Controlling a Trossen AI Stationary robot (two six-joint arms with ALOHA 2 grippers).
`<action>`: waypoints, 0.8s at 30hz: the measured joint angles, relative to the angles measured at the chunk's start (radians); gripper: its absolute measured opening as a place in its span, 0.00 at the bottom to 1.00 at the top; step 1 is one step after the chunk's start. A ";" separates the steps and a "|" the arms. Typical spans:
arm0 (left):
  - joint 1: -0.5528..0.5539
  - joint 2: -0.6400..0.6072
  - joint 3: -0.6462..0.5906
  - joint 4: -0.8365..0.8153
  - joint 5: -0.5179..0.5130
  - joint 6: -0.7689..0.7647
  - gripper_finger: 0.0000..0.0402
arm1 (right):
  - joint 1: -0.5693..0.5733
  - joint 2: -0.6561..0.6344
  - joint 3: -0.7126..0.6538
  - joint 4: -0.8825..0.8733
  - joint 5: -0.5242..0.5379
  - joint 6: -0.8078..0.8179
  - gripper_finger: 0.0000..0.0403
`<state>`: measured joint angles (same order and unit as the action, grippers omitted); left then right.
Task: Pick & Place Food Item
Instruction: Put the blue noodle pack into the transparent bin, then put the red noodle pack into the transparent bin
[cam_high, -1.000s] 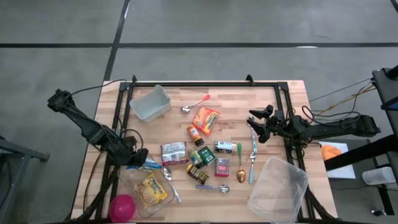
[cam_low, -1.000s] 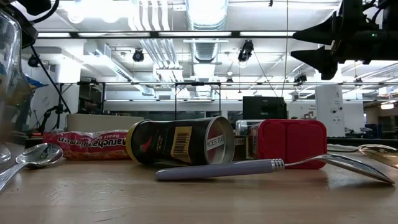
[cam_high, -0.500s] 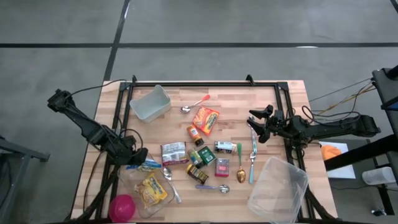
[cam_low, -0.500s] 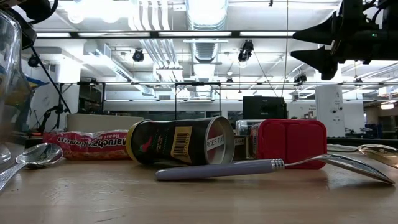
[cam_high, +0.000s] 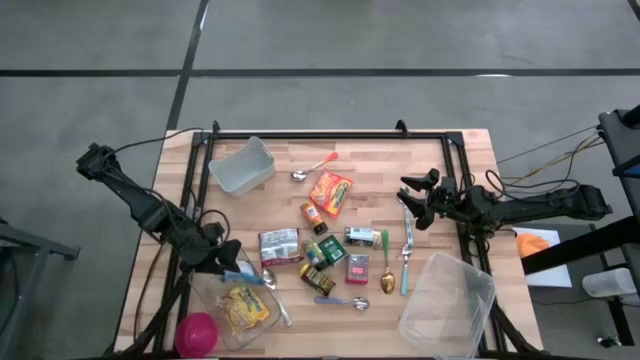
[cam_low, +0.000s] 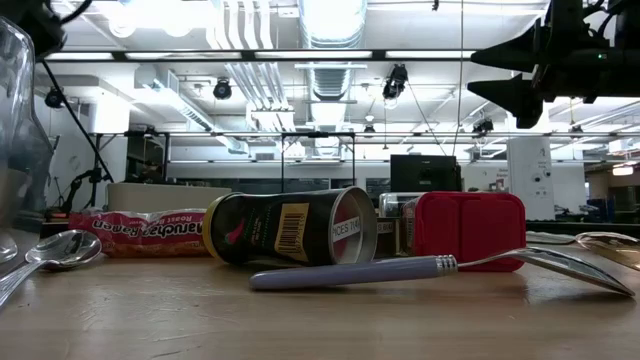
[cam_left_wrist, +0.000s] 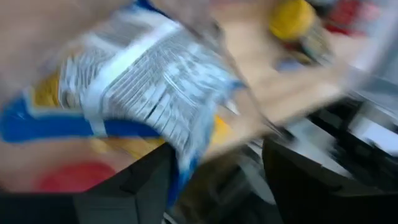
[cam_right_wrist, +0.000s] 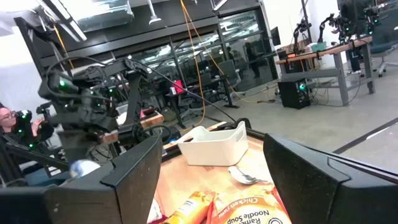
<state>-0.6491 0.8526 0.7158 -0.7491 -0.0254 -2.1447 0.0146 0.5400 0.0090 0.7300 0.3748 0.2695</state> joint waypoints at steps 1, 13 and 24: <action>0.000 0.000 0.009 0.012 0.000 0.000 0.64 | 0.000 0.000 0.000 0.000 0.000 0.000 0.69; 0.009 0.000 0.037 -0.021 -0.031 -0.002 0.67 | 0.000 0.000 0.000 0.000 0.000 0.000 0.69; 0.046 -0.012 0.038 -0.083 -0.185 -0.004 0.67 | 0.000 0.000 0.000 0.000 0.000 0.000 0.69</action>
<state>-0.6027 0.8404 0.7540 -0.8322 -0.2104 -2.1483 0.0147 0.5404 0.0090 0.7297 0.3746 0.2698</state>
